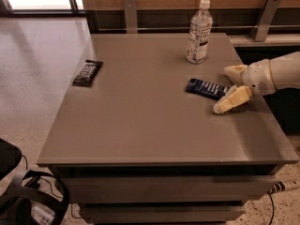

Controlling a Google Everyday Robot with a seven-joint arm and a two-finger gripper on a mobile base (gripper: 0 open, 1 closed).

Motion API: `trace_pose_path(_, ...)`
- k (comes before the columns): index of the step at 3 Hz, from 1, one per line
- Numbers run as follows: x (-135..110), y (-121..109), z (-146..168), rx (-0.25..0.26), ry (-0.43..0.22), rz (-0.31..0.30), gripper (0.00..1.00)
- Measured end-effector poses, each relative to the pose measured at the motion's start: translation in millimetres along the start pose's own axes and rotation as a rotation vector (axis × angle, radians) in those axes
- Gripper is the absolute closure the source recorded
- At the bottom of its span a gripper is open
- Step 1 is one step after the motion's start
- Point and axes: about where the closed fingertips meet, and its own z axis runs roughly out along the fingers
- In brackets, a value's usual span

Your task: Move rxbar blueberry near rxbar chocolate

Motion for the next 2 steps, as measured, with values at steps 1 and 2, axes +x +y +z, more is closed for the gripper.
trace_pose_path(1, 4.9, 5.1, 9.6, -0.014, -0.01, -0.001, 0.07)
trace_pose_path(2, 5.9, 7.9, 13.2, -0.022, -0.012, -0.003, 0.24)
